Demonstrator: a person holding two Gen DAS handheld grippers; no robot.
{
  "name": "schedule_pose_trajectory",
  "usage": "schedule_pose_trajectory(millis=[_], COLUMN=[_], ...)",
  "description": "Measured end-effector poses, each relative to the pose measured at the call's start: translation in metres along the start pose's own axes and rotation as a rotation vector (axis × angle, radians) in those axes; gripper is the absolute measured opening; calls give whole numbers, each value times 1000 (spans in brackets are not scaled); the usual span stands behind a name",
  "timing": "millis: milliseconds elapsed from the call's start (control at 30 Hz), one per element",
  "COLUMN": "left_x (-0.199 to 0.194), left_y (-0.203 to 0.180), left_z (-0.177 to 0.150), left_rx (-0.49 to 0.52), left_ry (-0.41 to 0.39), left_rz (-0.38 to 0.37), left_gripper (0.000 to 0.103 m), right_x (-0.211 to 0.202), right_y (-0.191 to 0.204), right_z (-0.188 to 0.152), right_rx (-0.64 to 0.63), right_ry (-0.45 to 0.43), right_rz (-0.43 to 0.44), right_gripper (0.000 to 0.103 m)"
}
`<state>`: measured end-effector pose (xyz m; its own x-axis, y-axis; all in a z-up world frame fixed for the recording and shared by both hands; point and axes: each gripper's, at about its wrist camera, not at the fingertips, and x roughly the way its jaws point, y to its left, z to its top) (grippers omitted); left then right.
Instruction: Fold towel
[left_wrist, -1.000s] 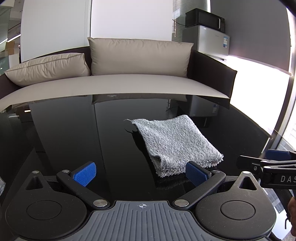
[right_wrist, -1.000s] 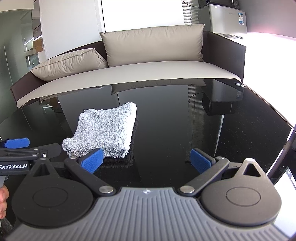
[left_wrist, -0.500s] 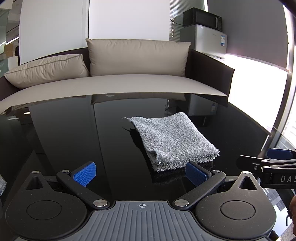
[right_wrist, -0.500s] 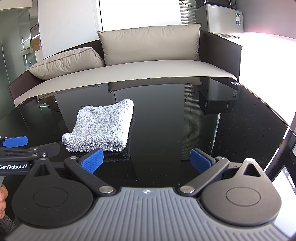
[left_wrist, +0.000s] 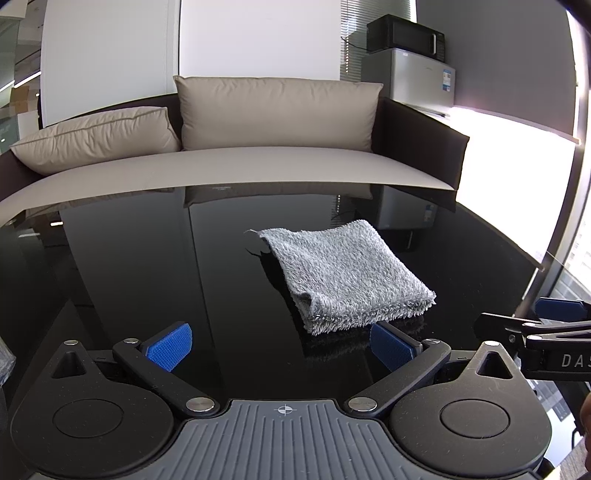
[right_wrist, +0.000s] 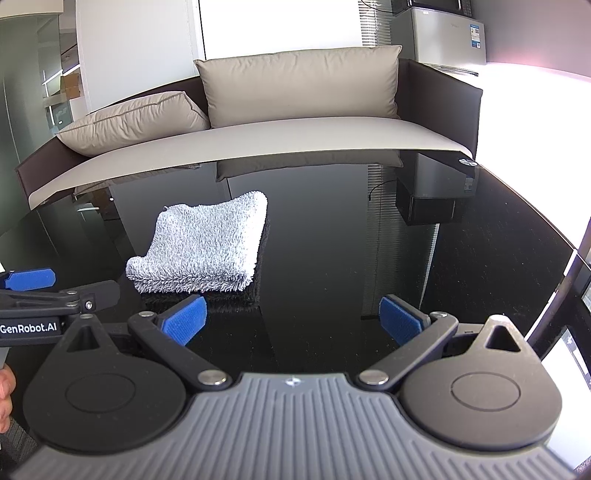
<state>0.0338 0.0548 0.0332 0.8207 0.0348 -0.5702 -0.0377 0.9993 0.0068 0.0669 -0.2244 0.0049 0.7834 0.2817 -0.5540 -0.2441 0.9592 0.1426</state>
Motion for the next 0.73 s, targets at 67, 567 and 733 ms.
schedule_pose_trajectory(millis=[67,567,733], left_x=[0,0,0], left_y=[0,-4,-5], left_z=[0,-2,-1], left_rx=[-1,-1,-4], left_ry=[2,3,4], left_rz=[-1,-9,-12], left_gripper=[102,102,102], right_x=[-1,-1,0], right_y=[0,1,0], right_z=[0,-2,-3], right_rx=[-3,-12,-12], right_ry=[2,12,13], right_rz=[1,-4,-5], right_gripper=[102,102,102])
